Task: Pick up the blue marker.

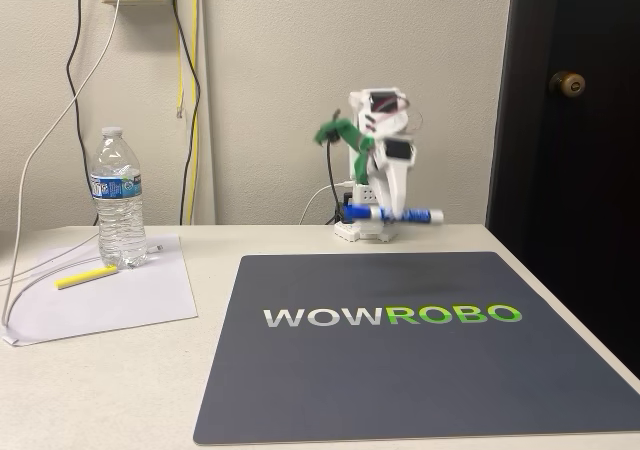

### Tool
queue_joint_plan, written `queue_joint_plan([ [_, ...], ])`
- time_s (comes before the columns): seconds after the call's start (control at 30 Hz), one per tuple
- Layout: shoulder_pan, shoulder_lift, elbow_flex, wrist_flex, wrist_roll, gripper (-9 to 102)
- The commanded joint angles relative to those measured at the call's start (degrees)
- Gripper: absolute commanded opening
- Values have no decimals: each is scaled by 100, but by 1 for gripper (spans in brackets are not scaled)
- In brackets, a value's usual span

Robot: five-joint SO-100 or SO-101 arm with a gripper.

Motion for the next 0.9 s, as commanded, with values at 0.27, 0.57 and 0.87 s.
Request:
queue_joint_plan([
  [0.27, 756, 2004, 1354, -1784, 615, 5],
  [0.57, 519, 2707, 1441, -1872, 1160, 5],
  [0.87, -202, 3357, 1582, -2145, 1564, 5],
])
